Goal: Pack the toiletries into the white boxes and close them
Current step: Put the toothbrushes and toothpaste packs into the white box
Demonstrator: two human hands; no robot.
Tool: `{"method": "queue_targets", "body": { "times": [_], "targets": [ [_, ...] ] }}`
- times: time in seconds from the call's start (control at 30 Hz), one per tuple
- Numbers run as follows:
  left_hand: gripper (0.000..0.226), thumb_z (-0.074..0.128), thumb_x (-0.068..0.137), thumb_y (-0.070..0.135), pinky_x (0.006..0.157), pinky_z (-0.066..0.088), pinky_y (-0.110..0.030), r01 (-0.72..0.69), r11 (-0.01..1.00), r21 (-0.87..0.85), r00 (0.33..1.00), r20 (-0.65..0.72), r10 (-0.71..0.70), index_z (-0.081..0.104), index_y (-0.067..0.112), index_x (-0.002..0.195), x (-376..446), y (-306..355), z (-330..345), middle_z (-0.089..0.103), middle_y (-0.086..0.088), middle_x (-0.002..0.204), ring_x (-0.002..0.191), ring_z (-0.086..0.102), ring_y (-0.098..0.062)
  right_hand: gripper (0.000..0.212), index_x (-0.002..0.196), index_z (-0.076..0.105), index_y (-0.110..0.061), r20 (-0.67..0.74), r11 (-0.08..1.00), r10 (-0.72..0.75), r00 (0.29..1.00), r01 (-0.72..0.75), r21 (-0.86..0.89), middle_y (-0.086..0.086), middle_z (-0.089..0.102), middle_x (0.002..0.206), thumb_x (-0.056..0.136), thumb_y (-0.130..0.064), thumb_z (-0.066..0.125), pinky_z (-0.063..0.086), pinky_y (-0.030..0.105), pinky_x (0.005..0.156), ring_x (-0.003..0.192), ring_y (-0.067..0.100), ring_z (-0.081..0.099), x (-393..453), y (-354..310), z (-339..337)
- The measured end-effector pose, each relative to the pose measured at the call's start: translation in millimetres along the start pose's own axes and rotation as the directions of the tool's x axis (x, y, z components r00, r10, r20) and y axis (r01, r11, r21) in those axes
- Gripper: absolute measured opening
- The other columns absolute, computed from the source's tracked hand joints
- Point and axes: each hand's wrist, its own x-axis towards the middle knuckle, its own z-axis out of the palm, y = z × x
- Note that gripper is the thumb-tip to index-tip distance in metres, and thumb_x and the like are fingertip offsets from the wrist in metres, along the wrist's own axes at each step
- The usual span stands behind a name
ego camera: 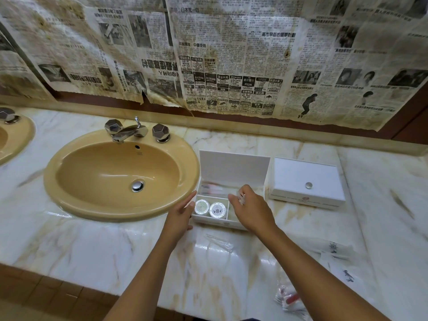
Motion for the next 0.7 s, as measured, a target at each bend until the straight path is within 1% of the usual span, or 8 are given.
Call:
{"method": "queue_targets", "body": {
  "times": [0.07, 0.13, 0.23, 0.3, 0.47, 0.57, 0.63, 0.7],
  "targets": [
    [0.029, 0.05, 0.099, 0.032, 0.079, 0.056, -0.04, -0.002, 1.0, -0.001, 1.0, 0.001, 0.002, 0.056, 0.058, 0.11, -0.3, 0.3, 0.0, 0.052, 0.004, 0.089, 0.081, 0.048, -0.013, 0.02, 0.092, 0.041, -0.017, 0.072, 0.991, 0.041, 0.997, -0.05, 0.128, -0.002, 0.052, 0.081, 0.097, -0.035, 0.035, 0.035, 0.033, 0.065, 0.078, 0.024, 0.05, 0.2, -0.6, 1.0],
    [0.029, 0.05, 0.099, 0.032, 0.078, 0.056, -0.039, 0.0, 1.0, 0.002, 1.0, 0.001, 0.0, 0.055, 0.059, 0.11, -0.5, 0.3, -0.1, 0.05, 0.004, 0.088, 0.081, 0.048, -0.013, 0.018, 0.085, 0.039, -0.016, 0.084, 0.981, 0.028, 0.996, -0.044, 0.188, -0.002, 0.048, 0.078, 0.098, -0.027, 0.031, 0.035, 0.035, 0.068, 0.076, 0.023, 0.047, -0.5, 0.4, 3.4],
    [0.029, 0.05, 0.099, 0.032, 0.077, 0.056, -0.039, 0.002, 1.0, 0.004, 1.0, -0.002, -0.002, 0.055, 0.06, 0.109, 0.0, 0.2, -0.2, 0.049, 0.003, 0.088, 0.081, 0.048, -0.014, 0.027, 0.073, 0.038, -0.017, 0.037, 0.99, -0.007, 0.999, 0.001, 0.144, 0.005, 0.05, 0.088, 0.099, -0.021, 0.035, 0.04, 0.035, 0.075, 0.083, 0.026, 0.051, 1.9, 4.6, 9.0],
    [0.03, 0.05, 0.099, 0.031, 0.078, 0.056, -0.039, 0.002, 1.0, 0.004, 1.0, -0.006, -0.002, 0.056, 0.059, 0.108, 0.3, 0.0, -0.2, 0.048, 0.002, 0.086, 0.08, 0.047, -0.013, 0.029, 0.072, 0.043, -0.016, 0.018, 0.994, -0.01, 1.0, 0.008, 0.106, 0.006, 0.048, 0.092, 0.1, -0.022, 0.039, 0.043, 0.034, 0.077, 0.084, 0.028, 0.053, 3.8, 5.6, 10.8],
    [0.029, 0.05, 0.099, 0.031, 0.077, 0.056, -0.038, 0.007, 1.0, -0.003, 1.0, -0.005, -0.007, 0.056, 0.058, 0.11, 0.5, -0.8, 0.3, 0.049, 0.003, 0.086, 0.08, 0.047, -0.012, 0.032, 0.065, 0.048, -0.016, -0.043, 0.989, -0.05, 0.998, 0.055, 0.136, 0.005, 0.051, 0.079, 0.096, -0.019, 0.05, 0.029, 0.026, 0.06, 0.074, 0.022, 0.049, 4.6, 8.8, 8.1],
    [0.029, 0.05, 0.099, 0.031, 0.076, 0.055, -0.036, 0.009, 1.0, -0.009, 1.0, -0.006, -0.009, 0.056, 0.056, 0.113, 1.5, -0.5, -0.3, 0.05, 0.005, 0.084, 0.079, 0.048, -0.012, 0.029, 0.065, 0.058, -0.01, -0.072, 0.984, -0.037, 0.997, 0.049, 0.173, -0.001, 0.053, 0.064, 0.092, -0.02, 0.06, 0.034, 0.017, 0.055, 0.062, 0.015, 0.049, 3.8, 9.6, 2.8],
    [0.028, 0.05, 0.099, 0.031, 0.077, 0.055, -0.037, 0.008, 1.0, -0.006, 1.0, -0.006, -0.008, 0.055, 0.055, 0.113, 1.7, -1.0, -0.1, 0.053, 0.008, 0.088, 0.082, 0.05, -0.012, 0.025, 0.076, 0.066, -0.002, -0.064, 0.987, -0.034, 0.997, 0.043, 0.154, 0.008, 0.063, 0.069, 0.09, -0.023, 0.064, 0.047, 0.027, 0.063, 0.067, 0.022, 0.057, 3.7, 10.5, 1.5],
    [0.029, 0.049, 0.099, 0.031, 0.077, 0.055, -0.038, 0.006, 1.0, -0.005, 1.0, -0.006, -0.006, 0.055, 0.056, 0.112, 1.5, -1.4, -0.1, 0.051, 0.006, 0.086, 0.082, 0.049, -0.012, 0.024, 0.083, 0.069, -0.002, -0.071, 0.99, -0.03, 0.997, 0.04, 0.138, 0.012, 0.068, 0.079, 0.088, -0.025, 0.066, 0.05, 0.035, 0.07, 0.076, 0.026, 0.062, 3.1, 11.7, 0.2]
  ]
}}
